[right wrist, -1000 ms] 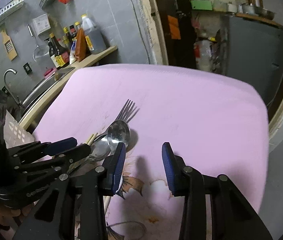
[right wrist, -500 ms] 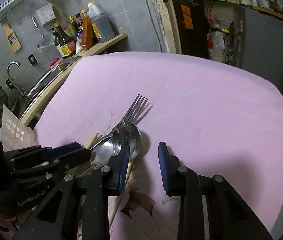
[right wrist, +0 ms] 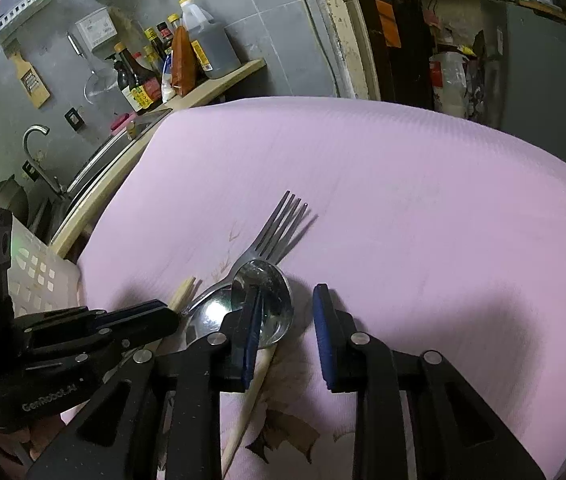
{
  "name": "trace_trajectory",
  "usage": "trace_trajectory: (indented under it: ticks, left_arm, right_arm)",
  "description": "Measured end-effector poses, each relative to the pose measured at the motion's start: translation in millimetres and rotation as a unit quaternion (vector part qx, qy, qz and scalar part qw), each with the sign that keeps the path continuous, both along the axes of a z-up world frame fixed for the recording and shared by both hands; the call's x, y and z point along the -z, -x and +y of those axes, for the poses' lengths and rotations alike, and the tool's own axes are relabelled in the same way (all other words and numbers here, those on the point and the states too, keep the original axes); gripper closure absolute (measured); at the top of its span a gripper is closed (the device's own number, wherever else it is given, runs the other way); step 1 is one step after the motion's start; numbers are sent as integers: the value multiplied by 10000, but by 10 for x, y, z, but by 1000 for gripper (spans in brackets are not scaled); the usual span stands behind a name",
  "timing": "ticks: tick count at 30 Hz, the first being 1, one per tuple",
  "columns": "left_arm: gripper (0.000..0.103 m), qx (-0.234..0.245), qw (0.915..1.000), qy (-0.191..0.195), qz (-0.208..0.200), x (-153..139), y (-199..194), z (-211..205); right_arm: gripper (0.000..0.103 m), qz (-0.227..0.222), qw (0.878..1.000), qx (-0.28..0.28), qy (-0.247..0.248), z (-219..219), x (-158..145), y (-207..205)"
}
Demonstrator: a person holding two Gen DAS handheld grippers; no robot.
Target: Organize utensils
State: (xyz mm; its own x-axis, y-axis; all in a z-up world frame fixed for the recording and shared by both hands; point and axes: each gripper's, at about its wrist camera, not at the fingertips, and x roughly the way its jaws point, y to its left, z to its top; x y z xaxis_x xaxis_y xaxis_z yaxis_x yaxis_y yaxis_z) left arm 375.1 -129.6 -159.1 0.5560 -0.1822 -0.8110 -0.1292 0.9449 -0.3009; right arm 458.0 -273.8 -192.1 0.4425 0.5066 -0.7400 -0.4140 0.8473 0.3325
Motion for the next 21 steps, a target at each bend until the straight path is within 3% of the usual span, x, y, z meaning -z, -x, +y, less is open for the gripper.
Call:
trace_trajectory:
  ticks: [6, 10, 11, 12, 16, 21]
  left_arm:
    - [93, 91, 9999, -110, 61, 9, -15, -13]
    - [91, 164, 9996, 41, 212, 41, -99, 31]
    - [91, 175, 9996, 39, 228, 42, -112, 26]
    - [92, 177, 9996, 33, 230, 43, -106, 22]
    - [93, 109, 9997, 133, 146, 7, -56, 32]
    - [94, 386, 9992, 72, -35, -89, 39, -56]
  right_arm:
    - [84, 23, 10000, -9, -19, 19, 1, -13]
    - [85, 28, 10000, -50, 30, 48, 1, -31]
    - [87, 51, 10000, -58, 24, 46, 1, -37]
    - [97, 62, 10000, -56, 11, 45, -3, -38]
    - [98, -56, 10000, 24, 5, 7, -52, 45]
    - [99, -342, 9991, 222, 67, -138, -215, 240]
